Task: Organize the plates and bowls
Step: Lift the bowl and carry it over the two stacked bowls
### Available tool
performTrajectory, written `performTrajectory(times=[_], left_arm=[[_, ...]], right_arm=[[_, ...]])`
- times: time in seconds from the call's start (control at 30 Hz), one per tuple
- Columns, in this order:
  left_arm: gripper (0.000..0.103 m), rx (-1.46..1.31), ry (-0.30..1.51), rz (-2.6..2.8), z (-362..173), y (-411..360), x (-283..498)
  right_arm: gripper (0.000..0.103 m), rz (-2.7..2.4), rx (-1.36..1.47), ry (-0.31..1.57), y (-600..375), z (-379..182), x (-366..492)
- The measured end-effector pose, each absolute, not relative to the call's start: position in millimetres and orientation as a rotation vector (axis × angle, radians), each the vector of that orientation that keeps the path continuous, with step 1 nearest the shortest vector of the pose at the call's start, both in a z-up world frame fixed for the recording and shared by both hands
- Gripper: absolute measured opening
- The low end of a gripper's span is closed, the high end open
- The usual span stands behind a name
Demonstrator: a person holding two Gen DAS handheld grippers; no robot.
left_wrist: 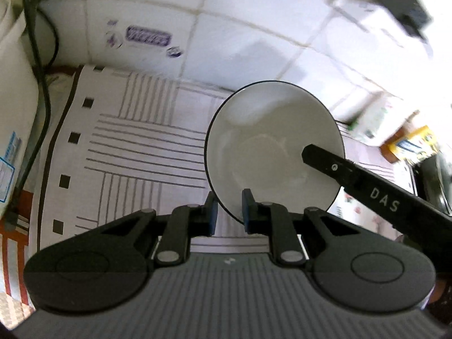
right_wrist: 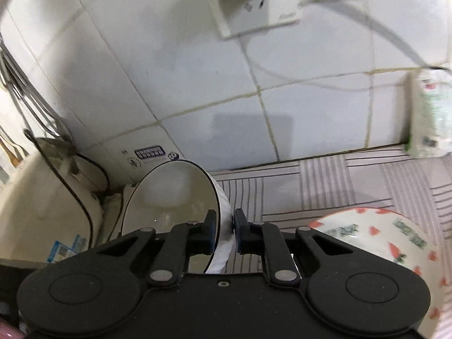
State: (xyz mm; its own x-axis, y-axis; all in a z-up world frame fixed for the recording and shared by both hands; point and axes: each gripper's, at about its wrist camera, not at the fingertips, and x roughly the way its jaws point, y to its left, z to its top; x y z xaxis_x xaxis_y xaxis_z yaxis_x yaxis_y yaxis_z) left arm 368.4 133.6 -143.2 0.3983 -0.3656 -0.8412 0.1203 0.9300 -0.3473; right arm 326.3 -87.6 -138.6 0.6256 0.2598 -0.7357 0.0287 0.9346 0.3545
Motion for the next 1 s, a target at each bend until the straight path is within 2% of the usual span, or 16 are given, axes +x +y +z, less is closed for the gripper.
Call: performTrajectory(times=[0.33, 0.57, 1.0], left_arm=[[0.015, -0.118, 1.092, -0.423, -90, 71, 322], [0.015, -0.036, 1.076, -0.496, -67, 10, 290], [0.016, 0.004, 1.096, -0.556, -60, -110, 246]], right_arm=[[0.017, 0.079, 0.429, 0.778, -142, -91, 263], [0.017, 0.032, 0.475, 0.749, -200, -76, 219], [0.017, 0.006, 0.502, 0.718, -311, -60, 161]])
